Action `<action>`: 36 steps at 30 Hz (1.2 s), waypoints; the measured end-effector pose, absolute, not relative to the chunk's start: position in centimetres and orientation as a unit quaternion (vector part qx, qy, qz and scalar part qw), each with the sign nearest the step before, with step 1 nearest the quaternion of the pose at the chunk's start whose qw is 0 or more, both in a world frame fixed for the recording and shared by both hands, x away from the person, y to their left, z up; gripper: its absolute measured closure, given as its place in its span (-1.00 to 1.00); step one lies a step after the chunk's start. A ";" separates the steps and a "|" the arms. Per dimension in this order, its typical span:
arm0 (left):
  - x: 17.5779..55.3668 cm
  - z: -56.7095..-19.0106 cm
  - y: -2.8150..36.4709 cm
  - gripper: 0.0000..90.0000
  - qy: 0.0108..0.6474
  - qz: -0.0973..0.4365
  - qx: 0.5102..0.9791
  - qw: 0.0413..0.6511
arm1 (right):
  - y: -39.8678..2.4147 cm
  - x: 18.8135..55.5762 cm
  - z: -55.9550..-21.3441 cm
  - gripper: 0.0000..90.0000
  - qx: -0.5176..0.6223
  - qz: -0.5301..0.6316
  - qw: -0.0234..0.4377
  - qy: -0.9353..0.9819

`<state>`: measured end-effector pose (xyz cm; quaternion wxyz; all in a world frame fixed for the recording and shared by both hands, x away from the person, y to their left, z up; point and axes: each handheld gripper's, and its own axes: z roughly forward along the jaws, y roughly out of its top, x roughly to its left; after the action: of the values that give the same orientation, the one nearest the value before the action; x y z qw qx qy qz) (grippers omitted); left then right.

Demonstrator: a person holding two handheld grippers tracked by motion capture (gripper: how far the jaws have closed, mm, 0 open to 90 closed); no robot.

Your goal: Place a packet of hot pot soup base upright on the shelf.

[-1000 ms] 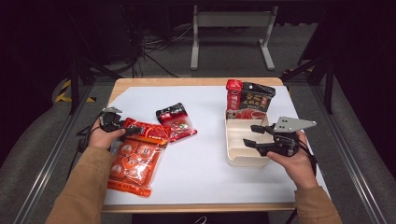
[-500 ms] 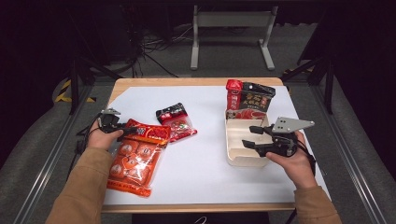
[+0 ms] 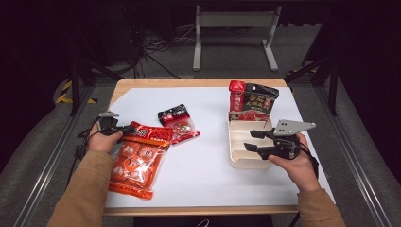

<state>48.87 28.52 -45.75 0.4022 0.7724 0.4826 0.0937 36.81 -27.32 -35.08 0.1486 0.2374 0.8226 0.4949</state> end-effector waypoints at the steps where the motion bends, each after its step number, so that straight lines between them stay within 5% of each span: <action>1: 48.9 -45.7 28.6 0.90 0.484 0.093 0.772 0.402 | -27.3 36.8 -35.1 0.06 0.237 0.496 0.146 0.822; 36: 44.6 -38.3 28.5 1.00 0.470 0.152 0.730 0.471 | -27.5 36.7 -34.6 0.15 0.243 0.526 0.127 0.805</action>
<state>44.64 28.51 -38.29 0.4711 0.7305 0.4704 0.1523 36.71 -27.53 -34.64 0.1270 0.2428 0.8049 0.5263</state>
